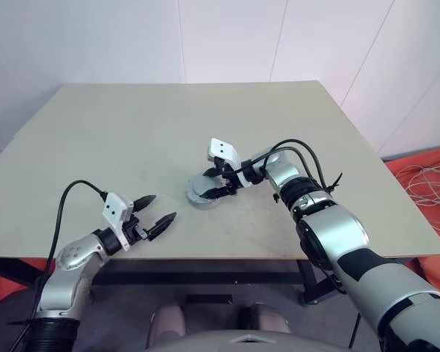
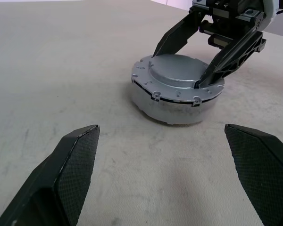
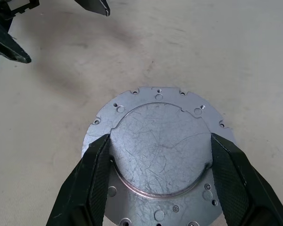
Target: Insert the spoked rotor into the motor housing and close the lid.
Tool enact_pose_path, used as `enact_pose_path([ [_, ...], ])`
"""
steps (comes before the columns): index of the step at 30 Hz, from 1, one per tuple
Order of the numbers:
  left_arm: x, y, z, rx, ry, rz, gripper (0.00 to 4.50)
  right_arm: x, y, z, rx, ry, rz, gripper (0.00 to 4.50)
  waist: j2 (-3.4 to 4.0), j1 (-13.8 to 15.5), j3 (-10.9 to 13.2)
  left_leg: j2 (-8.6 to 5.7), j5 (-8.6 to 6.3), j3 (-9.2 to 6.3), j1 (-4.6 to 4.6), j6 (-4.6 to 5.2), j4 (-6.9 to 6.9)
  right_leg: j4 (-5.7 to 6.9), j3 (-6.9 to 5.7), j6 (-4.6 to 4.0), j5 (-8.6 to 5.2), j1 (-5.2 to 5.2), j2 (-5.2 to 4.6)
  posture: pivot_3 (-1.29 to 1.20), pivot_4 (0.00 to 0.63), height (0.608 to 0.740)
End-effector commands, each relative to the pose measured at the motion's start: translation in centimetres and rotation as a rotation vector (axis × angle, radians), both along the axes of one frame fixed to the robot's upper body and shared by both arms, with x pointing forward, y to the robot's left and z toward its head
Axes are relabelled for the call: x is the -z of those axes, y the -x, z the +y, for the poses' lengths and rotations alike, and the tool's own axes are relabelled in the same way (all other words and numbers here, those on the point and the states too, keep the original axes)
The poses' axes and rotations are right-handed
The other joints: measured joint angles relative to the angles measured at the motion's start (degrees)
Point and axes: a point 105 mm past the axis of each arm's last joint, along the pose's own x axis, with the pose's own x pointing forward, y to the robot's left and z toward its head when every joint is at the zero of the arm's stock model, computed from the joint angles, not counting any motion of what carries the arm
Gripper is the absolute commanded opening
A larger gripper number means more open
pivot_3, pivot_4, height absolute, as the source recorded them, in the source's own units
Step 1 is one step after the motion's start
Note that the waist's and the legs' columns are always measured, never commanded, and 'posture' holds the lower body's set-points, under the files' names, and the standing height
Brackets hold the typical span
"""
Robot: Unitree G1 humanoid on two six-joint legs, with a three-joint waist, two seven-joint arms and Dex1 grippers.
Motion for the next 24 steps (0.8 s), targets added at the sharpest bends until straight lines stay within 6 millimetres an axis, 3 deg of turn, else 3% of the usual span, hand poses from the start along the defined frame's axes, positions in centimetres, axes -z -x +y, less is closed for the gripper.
enact_pose_path([
  [1, -1.6, -0.3, -0.6, 0.020, 0.007, -0.058, 4.50, -1.1, -0.6, 0.2, 0.002, 0.007, -0.042, 3.09, 0.00, 0.0, 0.0, 0.00, 0.00, 0.00, 0.00, 0.00, 0.01, 0.01, 0.00, 0.00, 0.00, 0.00, 0.00, 0.00, 0.000, 0.740],
  [20, -2.0, -1.2, -1.0, 0.011, 0.079, -0.016, 4.50, -0.1, -0.5, -0.4, 0.024, 0.044, -0.023, 3.09, 0.04, 0.0, 0.0, 0.01, 0.00, -0.01, 0.06, 0.00, 0.20, 0.16, 0.02, 0.04, -0.02, 0.07, 0.00, 0.00, 0.000, 0.740],
  [24, -2.8, -2.1, -1.3, -0.001, 0.088, -0.029, 3.58, 0.0, -0.5, -0.3, 0.022, 0.043, -0.023, 3.09, 0.05, 0.0, 0.0, 0.01, 0.00, -0.01, 0.06, 0.00, 0.22, 0.20, 0.03, 0.02, -0.01, 0.06, 0.00, 0.00, 0.000, 0.740],
])
